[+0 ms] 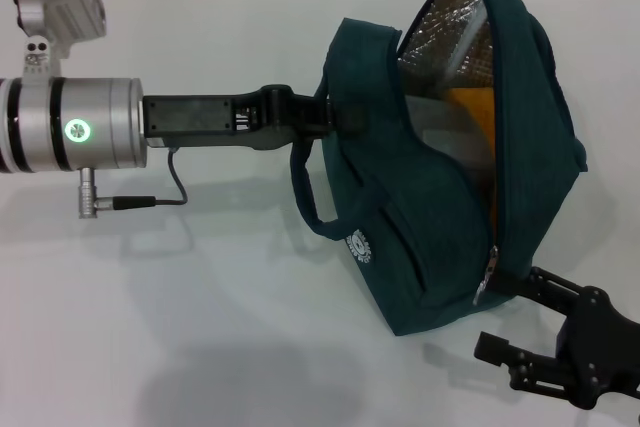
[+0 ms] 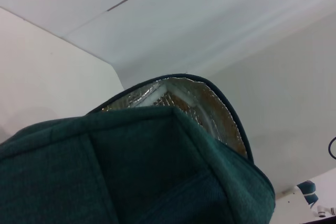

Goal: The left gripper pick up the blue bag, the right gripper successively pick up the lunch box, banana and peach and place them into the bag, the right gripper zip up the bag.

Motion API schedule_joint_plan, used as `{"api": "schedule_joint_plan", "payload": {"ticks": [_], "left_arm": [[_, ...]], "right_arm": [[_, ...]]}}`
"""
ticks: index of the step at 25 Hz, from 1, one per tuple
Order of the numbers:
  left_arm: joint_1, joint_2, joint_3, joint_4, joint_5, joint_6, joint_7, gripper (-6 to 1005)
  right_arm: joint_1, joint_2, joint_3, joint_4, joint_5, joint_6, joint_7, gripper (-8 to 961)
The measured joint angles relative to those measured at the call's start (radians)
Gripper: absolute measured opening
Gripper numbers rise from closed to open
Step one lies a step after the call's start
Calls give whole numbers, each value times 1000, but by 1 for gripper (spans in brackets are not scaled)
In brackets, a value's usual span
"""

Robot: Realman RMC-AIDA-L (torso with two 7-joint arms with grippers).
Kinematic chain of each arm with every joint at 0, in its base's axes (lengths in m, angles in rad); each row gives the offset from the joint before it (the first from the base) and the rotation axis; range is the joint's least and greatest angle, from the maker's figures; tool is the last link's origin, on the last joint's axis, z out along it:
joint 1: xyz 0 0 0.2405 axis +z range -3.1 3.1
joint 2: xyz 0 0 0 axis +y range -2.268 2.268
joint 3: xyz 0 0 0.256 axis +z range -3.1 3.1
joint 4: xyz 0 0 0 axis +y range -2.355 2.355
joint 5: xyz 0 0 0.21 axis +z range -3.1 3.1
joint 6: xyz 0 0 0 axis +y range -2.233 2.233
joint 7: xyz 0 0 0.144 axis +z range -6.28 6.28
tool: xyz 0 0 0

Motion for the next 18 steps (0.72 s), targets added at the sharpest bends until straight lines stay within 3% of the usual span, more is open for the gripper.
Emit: {"api": "schedule_joint_plan", "payload": {"ticks": [6, 18], "left_arm": [[0, 2, 0, 0, 0, 0, 0, 36], [-1, 2, 2, -1, 0, 0, 0, 36]], "right_arm": [[-15, -1, 2, 2, 4, -10, -2, 826], [2, 0, 3, -3, 13, 20, -1, 824]]}}
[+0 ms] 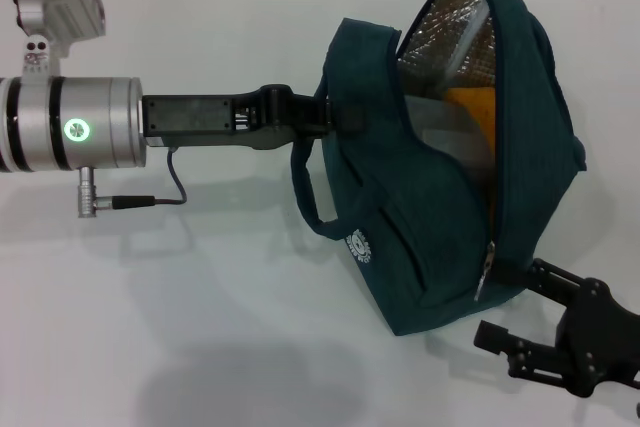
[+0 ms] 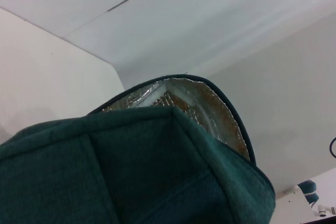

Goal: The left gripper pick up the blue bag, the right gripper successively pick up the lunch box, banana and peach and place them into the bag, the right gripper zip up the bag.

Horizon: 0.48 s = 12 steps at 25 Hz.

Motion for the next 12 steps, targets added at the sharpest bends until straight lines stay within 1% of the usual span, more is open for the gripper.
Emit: {"api": "schedule_joint_plan", "payload": {"ticks": [8, 12], "left_arm": [[0, 1, 2, 0, 0, 0, 0, 37], [0, 2, -1, 0, 0, 0, 0, 37]], "right_arm": [[49, 3, -14, 7, -6, 14, 6, 823], [56, 4, -25, 8, -5, 16, 7, 822]]}}
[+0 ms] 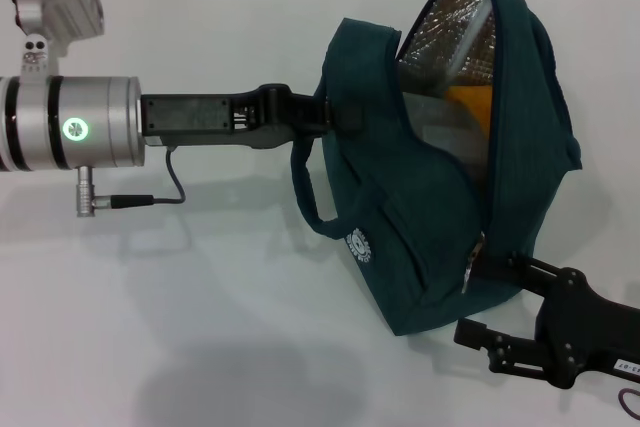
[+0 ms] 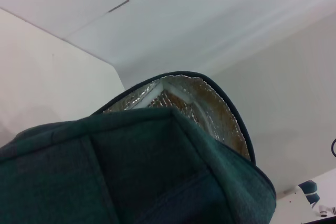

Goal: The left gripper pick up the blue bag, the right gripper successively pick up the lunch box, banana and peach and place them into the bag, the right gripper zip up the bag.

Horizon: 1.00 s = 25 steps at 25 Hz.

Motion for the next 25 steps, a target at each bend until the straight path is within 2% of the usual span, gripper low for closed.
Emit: {"api": "schedule_joint_plan", "payload": {"ticks": [9, 17, 25], "left_arm": [[0, 2, -2, 2, 0, 0, 0, 37], [-1, 2, -1, 4, 0, 0, 0, 37], [0, 2, -3, 4, 0, 0, 0, 36]], "right_arm": [[-22, 0, 10, 4, 17, 2, -4, 821], [13, 5, -8, 9, 28, 8, 0, 819], [-13, 2, -4, 12, 32, -1, -1, 818]]}}
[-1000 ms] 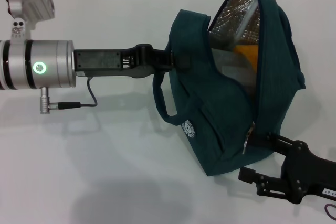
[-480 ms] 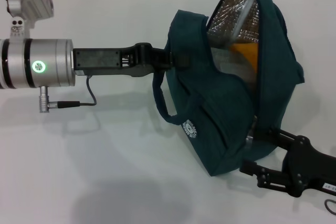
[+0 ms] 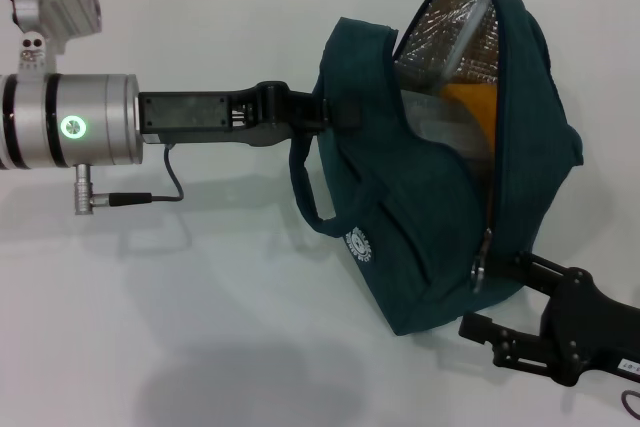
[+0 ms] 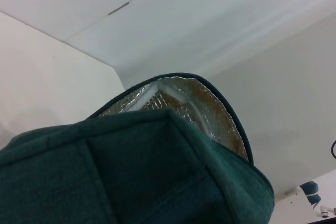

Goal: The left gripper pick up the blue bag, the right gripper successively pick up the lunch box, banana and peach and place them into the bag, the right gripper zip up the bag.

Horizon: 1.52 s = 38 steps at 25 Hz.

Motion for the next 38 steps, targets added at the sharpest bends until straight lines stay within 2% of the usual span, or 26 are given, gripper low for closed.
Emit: {"api": "schedule_joint_plan", "payload": {"ticks": [8, 27, 33, 36, 38], "left_arm": [[0, 0, -2, -2, 0, 0, 0, 36], [0, 0, 2, 0, 0, 0, 0, 36], [0, 0, 2, 1, 0, 1, 0, 36], [0, 1, 2, 2, 0, 1, 0, 37], [0, 1, 2, 3, 0, 1, 0, 37]], "right_arm": [[-22, -4, 3, 3, 43, 4, -8, 817], [-15, -5, 3, -4, 50, 35, -11, 799], [-10, -2, -1, -3, 52, 55, -22, 549], [-10, -2, 0, -5, 52, 54, -22, 306], [-10, -2, 2, -5, 52, 52, -22, 220]]}}
